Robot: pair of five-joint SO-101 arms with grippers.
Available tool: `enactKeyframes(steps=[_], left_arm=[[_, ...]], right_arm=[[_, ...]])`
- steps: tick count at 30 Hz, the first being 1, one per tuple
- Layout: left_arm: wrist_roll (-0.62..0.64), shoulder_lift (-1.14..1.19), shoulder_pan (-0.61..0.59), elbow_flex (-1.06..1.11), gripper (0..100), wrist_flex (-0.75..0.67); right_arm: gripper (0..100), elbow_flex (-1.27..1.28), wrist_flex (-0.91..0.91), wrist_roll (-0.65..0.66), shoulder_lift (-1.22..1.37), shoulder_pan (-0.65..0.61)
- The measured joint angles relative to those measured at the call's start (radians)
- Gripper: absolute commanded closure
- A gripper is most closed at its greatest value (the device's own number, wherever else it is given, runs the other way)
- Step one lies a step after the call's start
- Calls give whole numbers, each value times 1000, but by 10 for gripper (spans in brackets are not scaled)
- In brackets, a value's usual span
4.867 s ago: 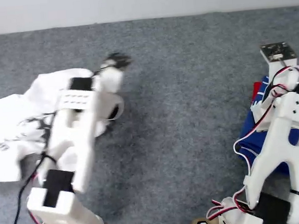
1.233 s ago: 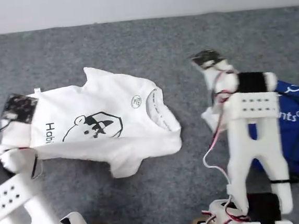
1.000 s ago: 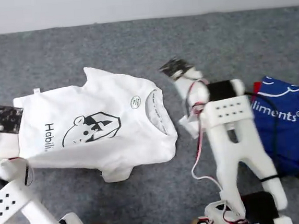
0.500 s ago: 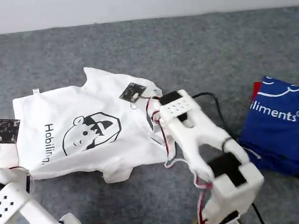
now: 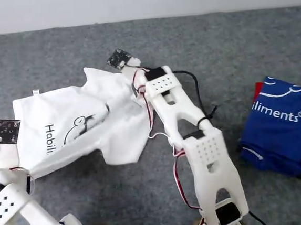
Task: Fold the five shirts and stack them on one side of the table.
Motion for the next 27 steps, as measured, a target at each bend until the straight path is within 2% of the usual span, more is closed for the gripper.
enactKeyframes(steps=[7,14,20,27], left_arm=[[0,0,2,0,987,-6],[0,0,2,0,987,-20],[0,0,2,0,987,-29],[0,0,2,0,987,-32]], right_arm=[[987,-502,304,2,201,-25],[990,-865,640,2,236,-54],[990,-839,671,-8,206,-60],[990,-405,671,-8,-57,-95]])
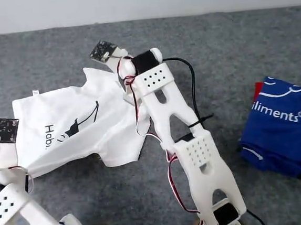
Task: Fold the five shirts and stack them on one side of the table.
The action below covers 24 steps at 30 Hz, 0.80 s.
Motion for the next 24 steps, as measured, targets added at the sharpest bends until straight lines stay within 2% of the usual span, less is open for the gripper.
enactKeyframes(steps=[4,7,16,24], left_arm=[[0,0,0,0,987,0],[0,0,0,0,987,0],[0,0,0,0,987,0],[0,0,0,0,987,0]], right_arm=[[990,305,-3,0,-117,-28],[990,428,-54,0,-117,-60],[990,373,-390,-3,0,-112],[990,232,-431,-2,12,-181]])
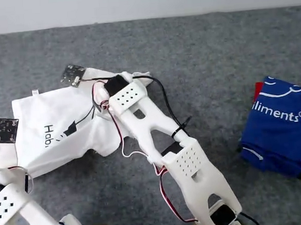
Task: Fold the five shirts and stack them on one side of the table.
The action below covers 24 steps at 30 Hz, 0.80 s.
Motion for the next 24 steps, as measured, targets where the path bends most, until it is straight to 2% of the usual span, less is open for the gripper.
enactKeyframes(steps=[4,8,13,16,24], left_arm=[[0,0,0,0,987,0],[0,0,0,0,987,0],[0,0,0,0,987,0],[0,0,0,0,987,0],[0,0,0,0,987,0]], right_arm=[[987,-5,61,0,0,-20],[984,-98,218,0,0,-21],[881,-180,427,-3,0,-18],[836,-157,431,-44,0,2],[835,-37,431,-81,-2,8]])
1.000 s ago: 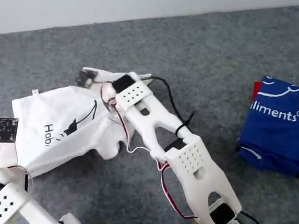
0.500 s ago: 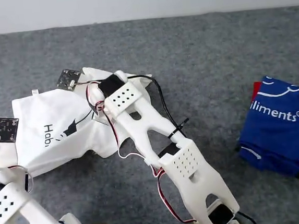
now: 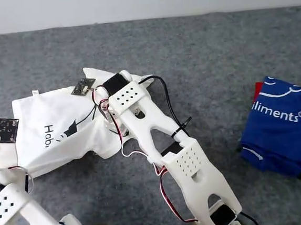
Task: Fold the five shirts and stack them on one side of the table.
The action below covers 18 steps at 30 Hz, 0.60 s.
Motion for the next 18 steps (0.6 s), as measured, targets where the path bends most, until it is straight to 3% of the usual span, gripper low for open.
enactKeyframes(steps=[10,15,18], left_arm=[[2,-3,64,48,987,0],[2,-3,64,49,987,0],[2,-3,64,49,987,0]], right_arm=[[840,0,-54,0,127,0],[998,-17,-43,-2,147,5],[991,-20,-32,-2,147,9]])
